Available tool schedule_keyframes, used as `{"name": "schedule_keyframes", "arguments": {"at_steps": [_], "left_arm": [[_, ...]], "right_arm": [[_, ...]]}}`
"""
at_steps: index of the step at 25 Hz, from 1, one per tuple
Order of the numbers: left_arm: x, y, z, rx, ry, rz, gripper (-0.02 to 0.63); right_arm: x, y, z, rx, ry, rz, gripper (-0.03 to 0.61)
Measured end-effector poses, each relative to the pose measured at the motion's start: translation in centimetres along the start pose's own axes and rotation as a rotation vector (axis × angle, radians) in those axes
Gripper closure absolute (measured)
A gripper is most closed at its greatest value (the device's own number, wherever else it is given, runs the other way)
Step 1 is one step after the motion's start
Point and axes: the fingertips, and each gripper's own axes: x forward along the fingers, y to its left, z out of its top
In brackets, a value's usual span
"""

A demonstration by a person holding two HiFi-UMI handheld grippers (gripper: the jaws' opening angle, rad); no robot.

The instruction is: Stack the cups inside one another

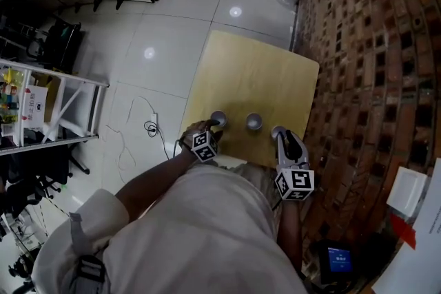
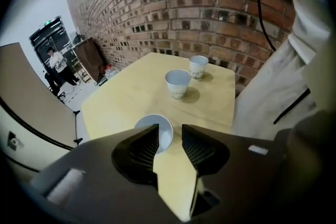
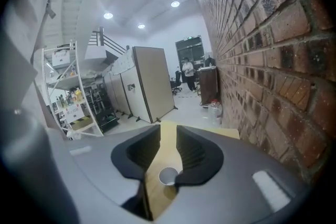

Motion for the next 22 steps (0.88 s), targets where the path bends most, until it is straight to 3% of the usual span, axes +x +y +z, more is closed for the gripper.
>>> {"name": "schedule_keyframes", "arguments": {"at_steps": [7,22], "left_arm": [[1.6,-0.2,-0.7,0.034,0.07,-0.023,0.471],[2.9,-0.4,-1.5,0.042,0.125,-0.026,0.528]], "right_arm": [[-0.1,-1.6,0.4,-0.002,0.005,-0.014,0.489],[0.7,-1.9,0.9,-0.02,0.017,-0.004,0.489]]}}
